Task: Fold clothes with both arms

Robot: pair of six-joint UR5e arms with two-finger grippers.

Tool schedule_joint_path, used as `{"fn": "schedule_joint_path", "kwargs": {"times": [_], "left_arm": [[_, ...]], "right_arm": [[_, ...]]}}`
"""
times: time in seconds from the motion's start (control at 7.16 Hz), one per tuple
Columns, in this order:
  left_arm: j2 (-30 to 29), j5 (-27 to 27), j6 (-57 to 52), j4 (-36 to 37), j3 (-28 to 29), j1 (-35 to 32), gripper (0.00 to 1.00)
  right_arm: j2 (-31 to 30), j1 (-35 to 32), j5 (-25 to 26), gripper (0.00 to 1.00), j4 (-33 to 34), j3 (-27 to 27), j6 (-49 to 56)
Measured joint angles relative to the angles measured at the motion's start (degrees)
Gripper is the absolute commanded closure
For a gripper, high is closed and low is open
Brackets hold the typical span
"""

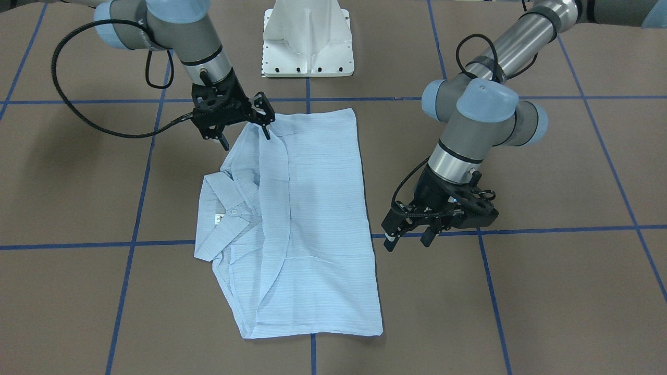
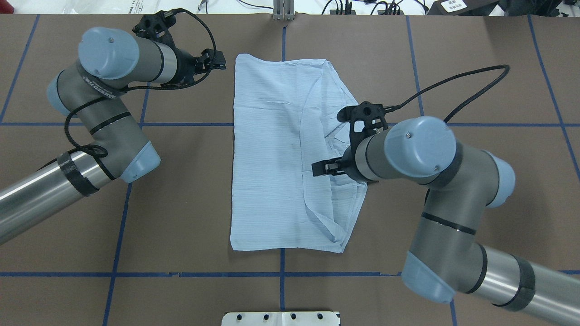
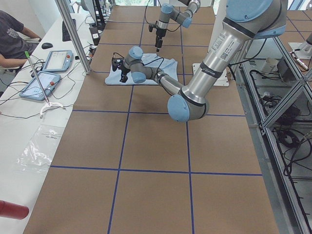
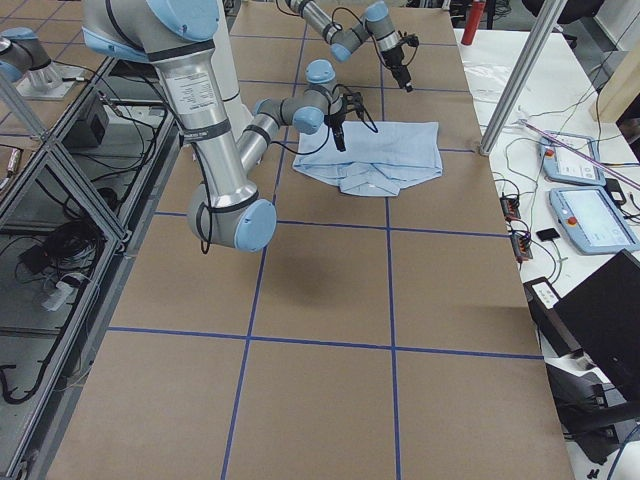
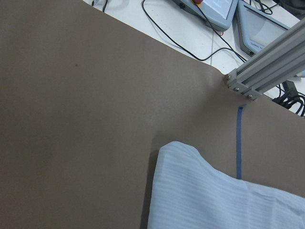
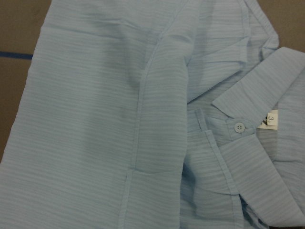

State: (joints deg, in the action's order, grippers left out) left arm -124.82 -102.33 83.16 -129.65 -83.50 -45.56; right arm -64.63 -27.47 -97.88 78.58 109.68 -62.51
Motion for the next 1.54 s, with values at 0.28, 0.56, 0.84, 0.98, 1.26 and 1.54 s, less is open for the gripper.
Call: {"fn": "schedule_joint_path", "kwargs": {"times": [0.28, 0.56, 0.84, 0.98, 1.26, 1.54], "left_arm": [[1.1, -0.6, -0.2, 2.7, -3.2, 0.0, 0.0], [1.5, -0.7, -0.2, 3.0, -3.4, 0.1, 0.0], [1.7, -0.7, -0.2, 3.1, -3.4, 0.1, 0.0], [1.8, -0.7, -0.2, 3.0, -3.2, 0.2, 0.0], [1.7, -0.7, -0.1, 2.9, -2.6, 0.3, 0.0], [1.6, -0.7, -0.1, 2.9, -2.5, 0.3, 0.0]], "right_arm": [[1.0, 5.9, 7.3, 0.01, 0.1, -2.6, 2.9], [1.8, 10.0, 12.8, 0.01, 0.1, -4.8, 4.2], [2.1, 11.3, 14.4, 0.01, 0.1, -6.5, 5.2], [1.9, 11.6, 14.5, 0.01, 0.1, -6.7, 5.4], [1.5, 12.2, 14.9, 0.01, 0.8, -7.2, 6.3], [0.8, 12.1, 15.1, 0.01, 1.3, -7.4, 7.5]]}}
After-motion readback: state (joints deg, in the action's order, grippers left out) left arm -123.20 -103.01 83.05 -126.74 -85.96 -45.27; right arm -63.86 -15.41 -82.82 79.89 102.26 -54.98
